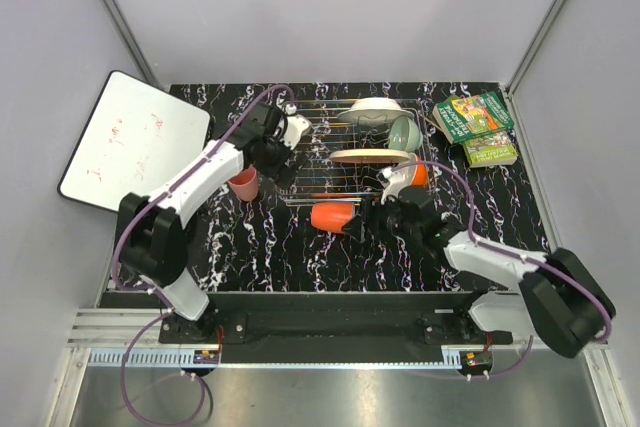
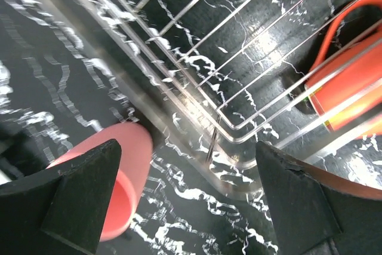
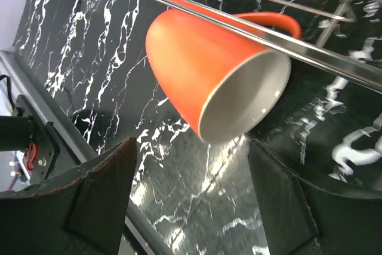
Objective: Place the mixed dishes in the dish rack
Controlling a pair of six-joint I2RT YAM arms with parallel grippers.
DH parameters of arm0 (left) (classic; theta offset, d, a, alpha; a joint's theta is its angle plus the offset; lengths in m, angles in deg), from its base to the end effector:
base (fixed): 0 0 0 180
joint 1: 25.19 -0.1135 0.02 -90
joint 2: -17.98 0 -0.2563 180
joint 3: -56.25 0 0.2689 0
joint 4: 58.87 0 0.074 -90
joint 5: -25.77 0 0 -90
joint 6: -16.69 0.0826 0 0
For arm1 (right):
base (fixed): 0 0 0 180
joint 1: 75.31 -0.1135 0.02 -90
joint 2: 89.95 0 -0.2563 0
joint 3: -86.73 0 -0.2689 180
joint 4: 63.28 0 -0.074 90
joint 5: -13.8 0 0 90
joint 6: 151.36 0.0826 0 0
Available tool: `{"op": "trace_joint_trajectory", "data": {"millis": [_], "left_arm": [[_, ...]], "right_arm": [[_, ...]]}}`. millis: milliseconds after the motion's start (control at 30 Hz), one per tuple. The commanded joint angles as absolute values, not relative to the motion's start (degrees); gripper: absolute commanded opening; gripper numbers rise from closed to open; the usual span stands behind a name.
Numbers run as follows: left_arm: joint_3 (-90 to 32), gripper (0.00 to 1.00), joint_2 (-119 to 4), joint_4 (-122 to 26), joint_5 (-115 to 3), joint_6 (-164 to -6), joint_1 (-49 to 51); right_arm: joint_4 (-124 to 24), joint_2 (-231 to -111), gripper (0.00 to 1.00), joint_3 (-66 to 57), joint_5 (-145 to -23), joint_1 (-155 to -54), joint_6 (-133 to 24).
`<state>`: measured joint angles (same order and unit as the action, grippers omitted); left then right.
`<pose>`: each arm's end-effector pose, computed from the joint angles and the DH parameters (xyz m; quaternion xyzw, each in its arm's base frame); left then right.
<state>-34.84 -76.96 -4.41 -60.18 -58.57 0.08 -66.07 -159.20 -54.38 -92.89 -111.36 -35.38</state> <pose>0.3525 -0.1728 0.2177 0.3380 0.9001 -0.0589 0.2686 0.2261 0.1939 0.1464 -0.1492 0.8363 0.3706 0.3755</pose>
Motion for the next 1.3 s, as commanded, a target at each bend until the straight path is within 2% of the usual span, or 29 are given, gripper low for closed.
{"op": "trace_joint_trajectory", "data": {"millis": [0,200,333,467,533,633,800,967,1167,1200,1267], "left_arm": [[-36.72,0.99,-68.96,-3.61,-61.95,-58.89,-1.37],[-34.96,0.99,-63.15,-1.51,-59.4,-57.66,-2.6],[-33.46,0.99,-60.78,-0.98,-57.21,-58.89,-3.57],[-32.41,0.99,-59.46,-0.89,-52.37,-61.26,-6.03],[-32.41,0.99,-58.93,-0.89,-49.92,-62.32,-7.26],[-32.23,0.99,-58.66,-0.54,-48.24,-63.55,-7.7],[-33.11,0.99,-58.84,0.61,-45.34,-63.9,-8.14],[-36.62,0.99,-58.57,0.96,-40.42,-65.74,-10.59],[-44.44,0.99,-62.61,4.47,-15.75,-71.01,-18.06],[-45.06,0.99,-63.14,4.82,-8.58,-71.55,-18.68],[-46.2,0.99,-65.07,4.74,-2.74,-73.13,-19.3]], "right_arm": [[-80.42,-165.96,0.8,-53.05,-97.12,-111.52,-32.35],[-85.97,-173.0,0.76,-51.03,-98.26,-111.52,-31.74],[-89.67,-176.78,0.64,-50.41,-99.58,-111.52,-30.51],[-92.57,-178.45,0.46,-51.2,-100.46,-111.52,-29.45],[-93.54,-178.72,0.44,-51.73,-100.28,-111.52,-29.28],[-94.86,-179.68,0.33,-52.26,-100.37,-111.52,-29.1],[-97.32,-181.44,0.0,-52.08,-102.3,-111.52,-28.57],[-92.06,-174.43,0.0,-51.03,-107.39,-111.52,-29.45],[-82.04,-159.84,0.0,-47.61,-114.6,-111.52,-30.24],[-80.64,-156.69,0.0,-46.64,-115.04,-111.52,-30.68],[-78.87,-154.3,0.0,-43.74,-116.71,-111.52,-31.47]]}}
